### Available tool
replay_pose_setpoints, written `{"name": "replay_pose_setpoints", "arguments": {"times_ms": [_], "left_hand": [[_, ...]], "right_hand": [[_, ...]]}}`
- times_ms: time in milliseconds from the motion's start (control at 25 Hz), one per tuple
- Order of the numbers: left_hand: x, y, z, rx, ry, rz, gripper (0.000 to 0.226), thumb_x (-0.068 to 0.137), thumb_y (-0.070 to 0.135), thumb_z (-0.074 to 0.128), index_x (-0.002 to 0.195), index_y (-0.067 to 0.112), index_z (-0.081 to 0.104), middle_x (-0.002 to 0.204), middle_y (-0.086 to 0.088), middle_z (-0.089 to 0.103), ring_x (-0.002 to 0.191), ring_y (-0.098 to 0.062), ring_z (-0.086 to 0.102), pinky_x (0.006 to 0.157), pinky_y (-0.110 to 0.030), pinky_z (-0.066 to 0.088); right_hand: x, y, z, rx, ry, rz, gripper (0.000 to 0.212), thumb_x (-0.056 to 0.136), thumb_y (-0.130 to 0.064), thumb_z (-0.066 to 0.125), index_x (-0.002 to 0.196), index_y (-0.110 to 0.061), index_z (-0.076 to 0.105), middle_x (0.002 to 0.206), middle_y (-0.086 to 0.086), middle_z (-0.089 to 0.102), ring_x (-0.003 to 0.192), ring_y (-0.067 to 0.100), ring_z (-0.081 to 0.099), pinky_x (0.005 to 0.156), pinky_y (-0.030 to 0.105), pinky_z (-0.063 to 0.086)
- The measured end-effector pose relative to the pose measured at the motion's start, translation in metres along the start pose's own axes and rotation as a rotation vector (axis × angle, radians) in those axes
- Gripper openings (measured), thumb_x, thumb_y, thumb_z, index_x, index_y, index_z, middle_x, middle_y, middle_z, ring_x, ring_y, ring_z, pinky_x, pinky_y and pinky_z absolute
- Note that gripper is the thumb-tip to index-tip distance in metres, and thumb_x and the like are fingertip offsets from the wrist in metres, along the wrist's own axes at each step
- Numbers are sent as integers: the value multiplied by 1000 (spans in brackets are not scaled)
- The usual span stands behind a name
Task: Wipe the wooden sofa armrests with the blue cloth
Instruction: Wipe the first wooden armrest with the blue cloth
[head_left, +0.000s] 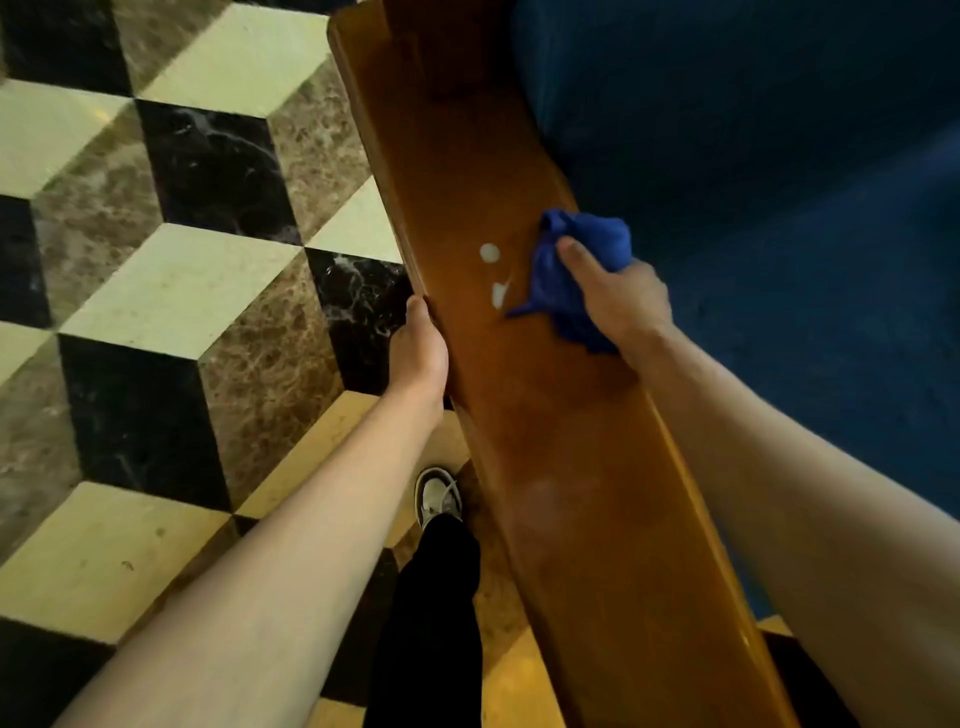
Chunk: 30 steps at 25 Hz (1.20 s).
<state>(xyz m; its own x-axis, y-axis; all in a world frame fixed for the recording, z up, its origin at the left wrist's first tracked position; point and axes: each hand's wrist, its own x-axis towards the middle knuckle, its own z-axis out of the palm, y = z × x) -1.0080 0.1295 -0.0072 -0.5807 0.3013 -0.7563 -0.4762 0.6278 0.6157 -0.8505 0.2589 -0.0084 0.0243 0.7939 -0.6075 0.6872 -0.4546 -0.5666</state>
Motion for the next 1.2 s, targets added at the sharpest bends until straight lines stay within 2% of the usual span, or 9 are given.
{"name": "replay_pose_setpoints", "arguments": {"times_ms": [120,280,400,520,640,760,960,1120,1200], "left_hand": [[34,29,-11,43,-104,6,48,99,58,35,104,28,72,108,-1,77,97,-25,71,93,-47,57],[56,55,-13,44,-187,-31,40,96,47,41,103,21,70,106,-11,77,99,-33,72,92,-54,58],[67,69,-17,10,-229,-43,30,95,35,50,99,16,71,95,-13,78,86,-32,74,74,-44,62],[81,82,-23,-35,-251,-25,23,87,32,52,81,15,67,65,-5,73,64,-26,70,54,-32,57],[80,88,-23,-51,-279,-17,31,86,42,49,87,17,68,73,-5,76,74,-27,70,62,-35,55],[66,78,-24,-41,-297,-10,37,86,51,49,96,22,70,92,-8,79,78,-26,74,62,-34,54],[14,6,-29,109,-365,-147,57,93,64,43,126,23,62,115,-13,74,90,-33,76,53,-38,61],[-58,-71,-36,167,-461,-266,61,101,58,39,137,12,55,133,-19,67,114,-39,67,82,-47,61],[-82,-92,-41,187,-430,-195,53,106,48,38,131,7,59,139,-20,63,122,-39,63,103,-54,52]], "right_hand": [[-10,15,-11,71,50,58,62,91,-65,53,124,-14,66,125,16,70,110,34,67,87,38,52],[-89,32,42,-657,249,-253,102,88,-80,31,163,-15,6,171,17,9,157,37,11,126,46,10],[-77,-19,78,-685,233,-260,116,82,-90,26,162,-14,-12,170,18,-16,155,41,-18,125,56,-10],[-34,-84,94,-557,265,-163,124,79,-92,33,162,-10,-8,170,22,-12,155,43,-17,125,59,-9],[-28,-89,107,-590,299,-347,102,91,-80,29,164,-14,0,172,15,-7,157,37,-14,127,56,-6],[-87,-5,89,-824,184,-710,92,95,-70,38,164,-23,1,173,7,-5,159,28,-10,127,50,-1],[-214,162,61,-894,266,-498,102,89,-73,42,164,-16,4,173,10,-1,159,33,0,127,53,4],[-257,187,75,-840,322,-273,100,91,-42,64,164,-16,2,172,13,-1,159,36,-4,128,55,4],[-240,151,90,-741,351,-241,87,96,-27,52,163,-15,-4,172,14,-2,157,39,-7,127,57,2]]}}
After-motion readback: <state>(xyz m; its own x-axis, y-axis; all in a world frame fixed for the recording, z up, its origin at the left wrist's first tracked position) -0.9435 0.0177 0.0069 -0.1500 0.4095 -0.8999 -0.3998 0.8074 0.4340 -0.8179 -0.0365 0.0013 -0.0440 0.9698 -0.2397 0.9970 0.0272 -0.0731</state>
